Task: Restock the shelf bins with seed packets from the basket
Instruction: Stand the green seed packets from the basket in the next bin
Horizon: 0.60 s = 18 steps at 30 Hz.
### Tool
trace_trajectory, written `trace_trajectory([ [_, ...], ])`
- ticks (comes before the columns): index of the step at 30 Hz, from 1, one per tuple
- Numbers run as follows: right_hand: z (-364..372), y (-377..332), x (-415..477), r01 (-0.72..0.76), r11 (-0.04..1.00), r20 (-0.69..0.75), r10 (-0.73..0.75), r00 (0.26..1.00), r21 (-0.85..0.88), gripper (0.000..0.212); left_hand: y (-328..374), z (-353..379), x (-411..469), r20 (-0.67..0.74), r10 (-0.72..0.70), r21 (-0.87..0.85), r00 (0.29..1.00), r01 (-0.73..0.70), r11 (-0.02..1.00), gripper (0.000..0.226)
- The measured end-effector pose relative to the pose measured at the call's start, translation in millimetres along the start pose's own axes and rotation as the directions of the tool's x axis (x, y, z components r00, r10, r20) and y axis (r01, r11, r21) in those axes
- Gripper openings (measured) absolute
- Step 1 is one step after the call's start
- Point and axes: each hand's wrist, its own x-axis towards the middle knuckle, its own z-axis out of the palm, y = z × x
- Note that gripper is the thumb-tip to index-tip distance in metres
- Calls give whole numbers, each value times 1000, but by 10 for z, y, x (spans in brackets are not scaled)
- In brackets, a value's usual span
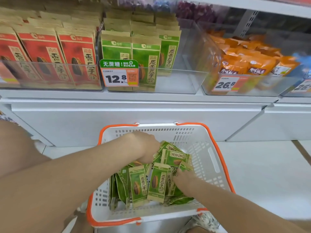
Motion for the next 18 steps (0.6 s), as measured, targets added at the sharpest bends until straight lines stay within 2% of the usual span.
trace_trajectory([
  [2, -29, 1, 16, -4, 999, -4, 4, 1000, -33, 62, -13, 7, -12, 8, 3, -13, 1000, -3, 1000, 28],
  [3, -68, 19, 23, 6, 1000, -17, -6, 1000, 19, 57, -22, 20, -5, 12, 0, -22, 1000, 0, 1000, 30],
  [5, -205, 79, 9, 47, 964, -69, -30, 997, 262, 39, -37, 32, -5, 9, -4, -51, 1000, 5, 999, 34],
  [8, -503, 196, -18, 148, 796, -256, 9, 967, 586, 19, -67, -12, -26, 4, -21, -120, 1000, 22, 993, 30],
  [10, -749, 235, -51, 224, 664, -379, 96, 921, 713, 13, -106, -41, -15, -33, -85, -166, 996, 78, 983, 20],
  [12, -996, 247, -103, 294, 571, -486, 216, 847, 767, 11, -156, -86, -23, -82, -184, -211, 979, 164, 964, 28],
  [14, -1218, 259, -153, 357, 508, -565, 344, 750, 784, 17, -215, -128, -64, -127, -269, -359, 955, 208, 910, 49],
  [16, -1429, 267, -217, 426, 439, -608, 483, 630, 791, 23, -262, -178, -90, -188, -320, -555, 928, 168, 814, 69],
  [18, -1630, 264, -313, 535, 354, -619, 627, 474, 768, 25, -278, -215, -60, -300, -401, -722, 865, 69, 689, 78],
])
